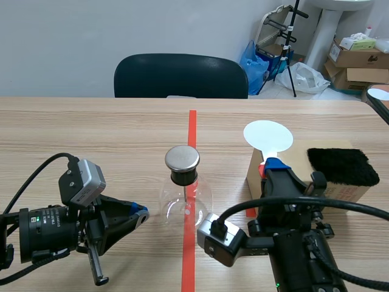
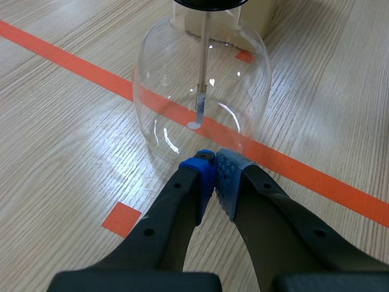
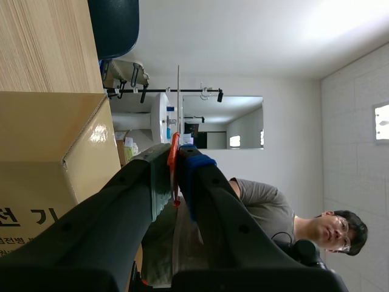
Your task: Do the electroscope experiment
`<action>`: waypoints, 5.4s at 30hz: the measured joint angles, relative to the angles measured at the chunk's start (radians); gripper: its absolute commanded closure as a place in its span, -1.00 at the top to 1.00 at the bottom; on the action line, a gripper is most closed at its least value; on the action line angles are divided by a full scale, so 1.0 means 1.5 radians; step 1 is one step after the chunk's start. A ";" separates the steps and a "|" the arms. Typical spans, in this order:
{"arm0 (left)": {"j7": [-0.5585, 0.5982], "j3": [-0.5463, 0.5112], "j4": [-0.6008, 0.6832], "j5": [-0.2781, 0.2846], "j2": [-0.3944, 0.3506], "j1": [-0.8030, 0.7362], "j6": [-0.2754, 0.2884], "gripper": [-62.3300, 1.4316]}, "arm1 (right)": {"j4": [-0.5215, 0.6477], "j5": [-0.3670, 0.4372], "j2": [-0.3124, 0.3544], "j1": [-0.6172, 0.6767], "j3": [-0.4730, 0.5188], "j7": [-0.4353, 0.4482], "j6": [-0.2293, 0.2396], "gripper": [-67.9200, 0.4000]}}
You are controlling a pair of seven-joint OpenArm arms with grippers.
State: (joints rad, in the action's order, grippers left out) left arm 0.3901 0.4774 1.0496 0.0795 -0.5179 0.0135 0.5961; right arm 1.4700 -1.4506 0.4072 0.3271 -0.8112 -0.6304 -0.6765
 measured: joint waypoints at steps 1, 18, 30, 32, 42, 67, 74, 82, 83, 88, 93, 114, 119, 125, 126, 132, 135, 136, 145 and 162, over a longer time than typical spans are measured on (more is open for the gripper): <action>0.000 0.000 0.000 0.000 0.000 0.000 0.000 -0.87 | 0.000 0.000 0.000 0.000 0.000 0.000 0.000 -0.96; 0.000 0.000 0.000 0.000 0.000 0.000 0.000 -0.87 | 0.000 0.000 0.000 0.000 0.000 0.000 0.000 -0.96; 0.000 0.000 0.000 0.000 0.000 0.000 0.000 -0.87 | 0.000 0.000 0.000 0.000 0.000 0.003 0.000 -0.96; 0.000 0.000 0.000 0.000 0.000 0.000 0.000 -0.87 | 0.000 0.000 0.000 0.000 0.000 0.008 0.000 -0.96; 0.000 0.000 0.000 0.000 0.000 0.000 0.000 -0.87 | 0.000 0.032 -0.004 0.035 0.101 0.095 -0.023 -0.96; 0.011 -0.151 0.174 0.002 -0.053 -0.198 0.003 -0.87 | -0.008 0.218 -0.109 0.137 0.518 0.579 -0.032 -0.96; 0.013 -0.301 0.390 0.013 -0.078 -0.355 0.061 -0.87 | -0.073 0.272 -0.109 0.131 0.575 0.711 -0.032 -0.96; 0.003 -0.406 0.557 0.021 -0.078 -0.509 0.064 -0.87 | -0.151 0.270 -0.133 0.092 0.611 0.767 -0.032 -0.96; 0.003 -0.410 0.567 0.021 -0.078 -0.517 0.064 -0.87 | -0.159 0.270 -0.133 0.087 0.611 0.767 -0.032 -0.96; -0.003 -0.415 0.580 0.030 -0.078 -0.531 0.066 -0.87 | -0.194 0.261 -0.133 0.070 0.611 0.772 -0.032 -0.96; -0.002 -0.415 0.576 0.040 -0.078 -0.530 0.066 -0.80 | -0.219 0.249 -0.133 0.065 0.611 0.772 -0.033 -0.96; -0.002 -0.415 0.572 0.072 -0.078 -0.522 0.066 1.00 | -0.237 0.199 -0.124 0.065 0.606 0.783 -0.040 -0.96; -0.002 -0.415 0.572 0.072 -0.078 -0.522 0.066 1.00 | -0.236 0.218 -0.136 0.065 0.610 0.718 -0.040 -0.96; -0.002 -0.415 0.572 0.072 -0.078 -0.522 0.066 1.00 | -0.235 0.210 -0.144 0.065 0.599 0.661 -0.042 -0.96; -0.002 -0.415 0.572 0.072 -0.078 -0.522 0.066 1.00 | -0.235 0.217 -0.144 0.065 0.600 0.629 -0.042 -0.96; -0.002 -0.415 0.571 0.072 -0.078 -0.522 0.066 1.00 | -0.235 0.211 -0.136 0.067 0.601 0.697 -0.043 -0.96; -0.002 -0.415 0.571 0.072 -0.078 -0.522 0.066 1.00 | -0.234 0.221 -0.139 0.069 0.610 0.662 -0.021 -0.96; -0.002 -0.415 0.571 0.072 -0.078 -0.522 0.066 1.00 | -0.234 0.207 -0.131 0.071 0.616 0.731 -0.013 -0.96; -0.002 -0.415 0.571 0.072 -0.078 -0.522 0.066 1.00 | -0.210 0.183 -0.131 0.082 0.615 0.760 -0.011 -0.96; -0.003 -0.415 0.571 0.072 -0.078 -0.521 0.066 1.00 | -0.174 0.161 -0.137 0.093 0.607 0.759 0.009 -0.96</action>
State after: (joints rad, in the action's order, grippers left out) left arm 0.3862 -0.1444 1.9060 0.1875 -0.6346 -0.7673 0.6949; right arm 1.2095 -1.2095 0.2020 0.4664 0.0994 0.5076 -0.6632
